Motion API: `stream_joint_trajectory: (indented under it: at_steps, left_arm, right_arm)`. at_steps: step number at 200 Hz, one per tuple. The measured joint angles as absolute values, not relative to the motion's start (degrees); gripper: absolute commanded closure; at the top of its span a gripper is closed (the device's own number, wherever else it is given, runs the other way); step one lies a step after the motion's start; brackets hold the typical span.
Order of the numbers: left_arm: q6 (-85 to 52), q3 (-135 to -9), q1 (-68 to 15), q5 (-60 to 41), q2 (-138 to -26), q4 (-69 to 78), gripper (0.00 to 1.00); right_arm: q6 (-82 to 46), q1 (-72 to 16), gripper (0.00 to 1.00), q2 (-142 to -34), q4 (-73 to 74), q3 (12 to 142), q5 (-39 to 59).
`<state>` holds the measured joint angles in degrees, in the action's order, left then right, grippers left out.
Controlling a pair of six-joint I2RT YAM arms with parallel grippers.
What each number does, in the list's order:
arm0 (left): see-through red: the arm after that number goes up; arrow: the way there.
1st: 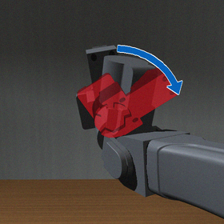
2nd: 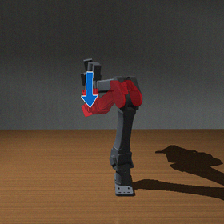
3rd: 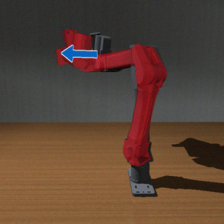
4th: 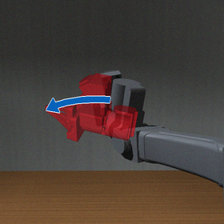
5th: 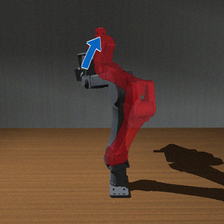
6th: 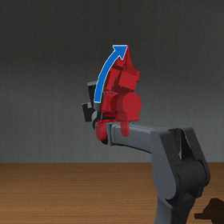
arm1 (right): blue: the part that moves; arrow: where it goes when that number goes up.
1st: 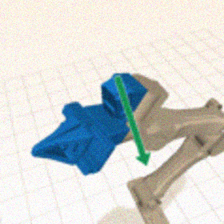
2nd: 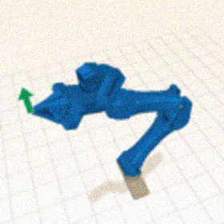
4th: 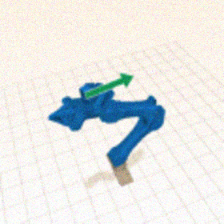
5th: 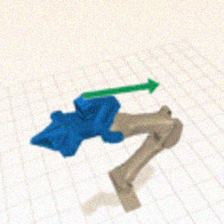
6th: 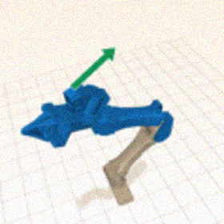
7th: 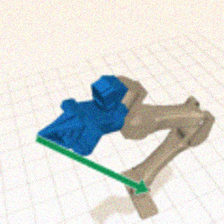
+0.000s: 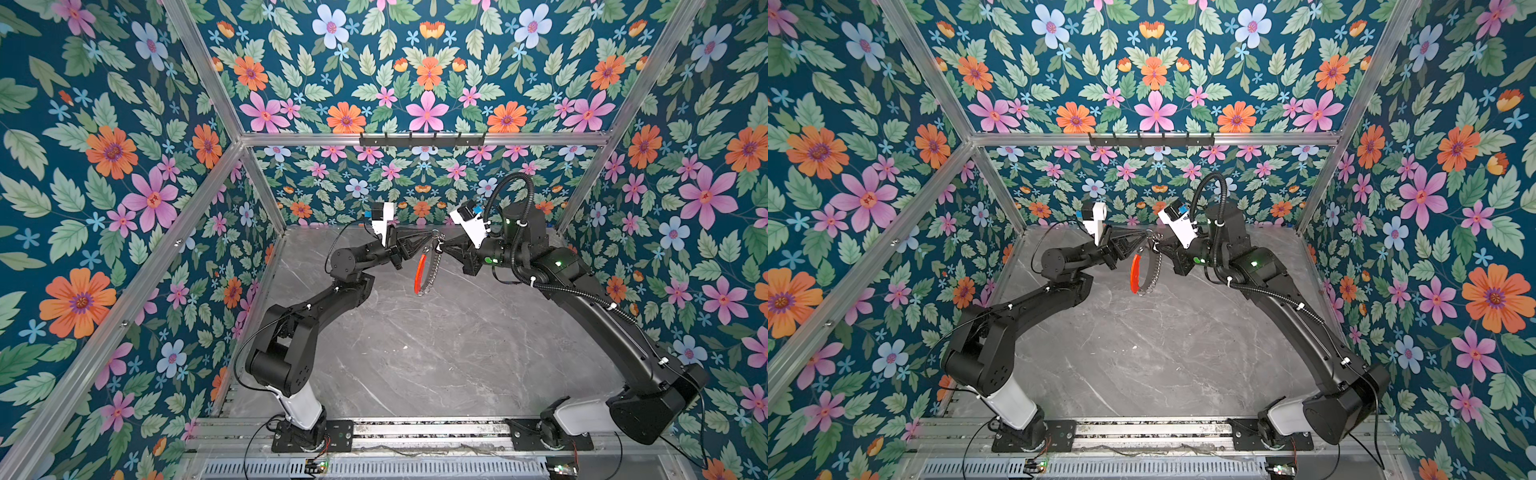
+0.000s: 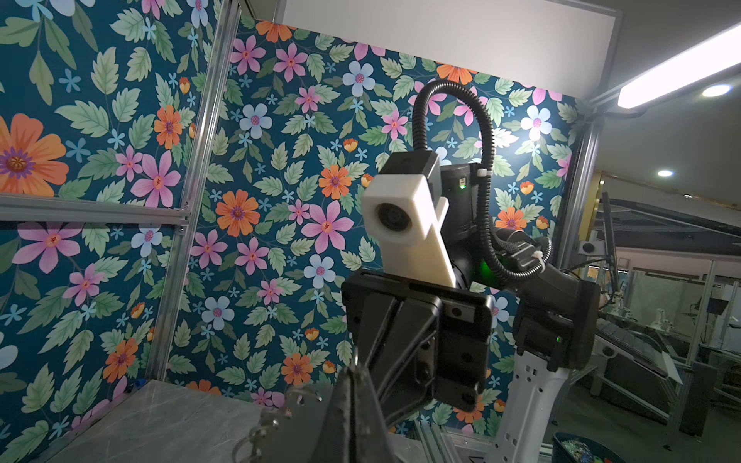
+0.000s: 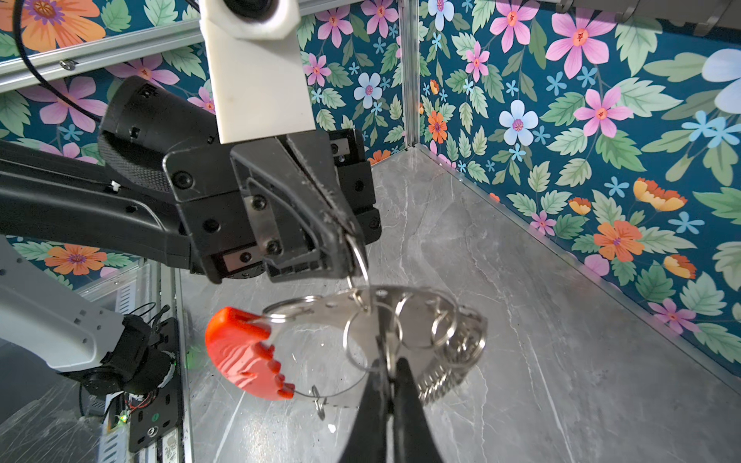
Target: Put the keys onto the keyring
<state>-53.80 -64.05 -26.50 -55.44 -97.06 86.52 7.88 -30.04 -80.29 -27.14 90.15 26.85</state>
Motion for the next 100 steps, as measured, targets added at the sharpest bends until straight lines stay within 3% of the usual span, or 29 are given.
stream_joint_trajectory:
  at_steps: [24, 41, 55, 100]
  left_arm:
    - [-53.65, -63.68, -26.46, -55.44, -97.06, 86.54, 1.0]
    - [-53.23, -63.11, -26.46, -55.37, -96.99, 86.37, 1.0]
    - [-51.94, -62.22, -26.35, -54.94, -96.53, 85.38, 1.0]
    - [-44.31, -60.16, -27.94, -53.91, -97.03, 77.8, 1.0]
  right_arm:
    - [7.86, -30.04, 1.0, -80.29, -27.07, 90.04, 26.83]
    - [7.81, -30.04, 0.71, -80.29, -27.09, 89.97, 26.74]
    - [7.68, -30.04, 0.59, -80.29, -27.18, 89.38, 25.45]
    - [5.98, -28.16, 0.53, -78.54, -26.89, 84.03, 20.05]
